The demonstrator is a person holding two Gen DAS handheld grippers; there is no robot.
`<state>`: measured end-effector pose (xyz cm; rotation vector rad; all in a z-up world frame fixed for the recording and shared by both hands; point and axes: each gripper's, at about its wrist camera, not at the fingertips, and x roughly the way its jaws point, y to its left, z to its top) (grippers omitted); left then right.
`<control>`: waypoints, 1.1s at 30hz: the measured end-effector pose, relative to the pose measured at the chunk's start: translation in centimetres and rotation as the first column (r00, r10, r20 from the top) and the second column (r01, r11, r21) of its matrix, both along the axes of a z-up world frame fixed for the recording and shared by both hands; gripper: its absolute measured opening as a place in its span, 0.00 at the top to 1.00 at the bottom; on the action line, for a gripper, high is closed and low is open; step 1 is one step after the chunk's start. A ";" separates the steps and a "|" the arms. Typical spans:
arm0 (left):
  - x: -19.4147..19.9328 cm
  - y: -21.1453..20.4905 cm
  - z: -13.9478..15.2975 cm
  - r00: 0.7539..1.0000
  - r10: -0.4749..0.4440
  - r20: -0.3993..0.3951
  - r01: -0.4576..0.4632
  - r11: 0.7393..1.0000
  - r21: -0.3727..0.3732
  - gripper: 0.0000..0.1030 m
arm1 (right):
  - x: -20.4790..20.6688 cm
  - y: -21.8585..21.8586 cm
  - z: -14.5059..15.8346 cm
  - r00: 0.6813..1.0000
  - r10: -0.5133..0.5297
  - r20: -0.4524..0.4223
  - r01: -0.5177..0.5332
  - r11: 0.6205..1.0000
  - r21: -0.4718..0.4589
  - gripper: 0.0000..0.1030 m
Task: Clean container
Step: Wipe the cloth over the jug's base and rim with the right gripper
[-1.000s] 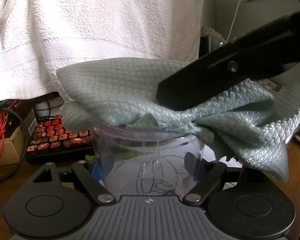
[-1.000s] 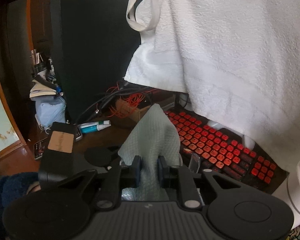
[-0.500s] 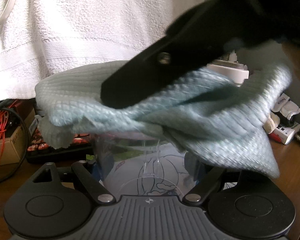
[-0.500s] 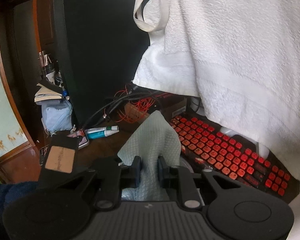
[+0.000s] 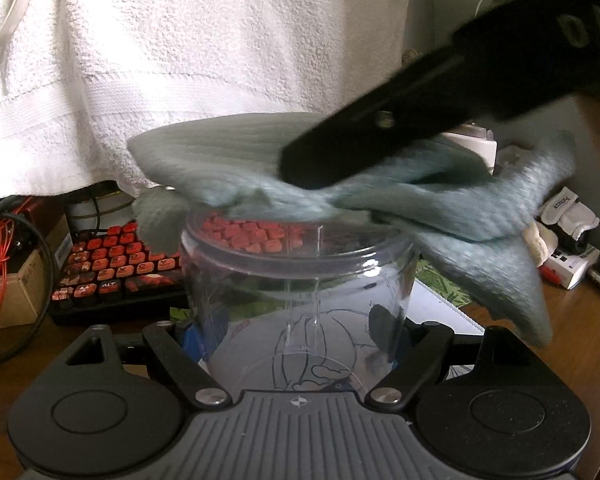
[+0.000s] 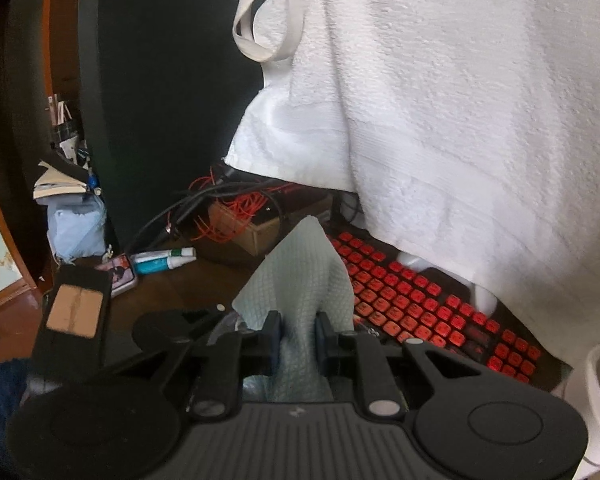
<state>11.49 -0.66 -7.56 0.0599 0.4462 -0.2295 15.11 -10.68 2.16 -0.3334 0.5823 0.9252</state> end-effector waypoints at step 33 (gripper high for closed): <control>0.5 0.8 -0.3 1.000 0.012 0.002 -0.012 1.000 0.001 0.19 | 1.1 0.7 0.1 0.999 0.053 -0.010 -0.053 0.999 0.011 0.84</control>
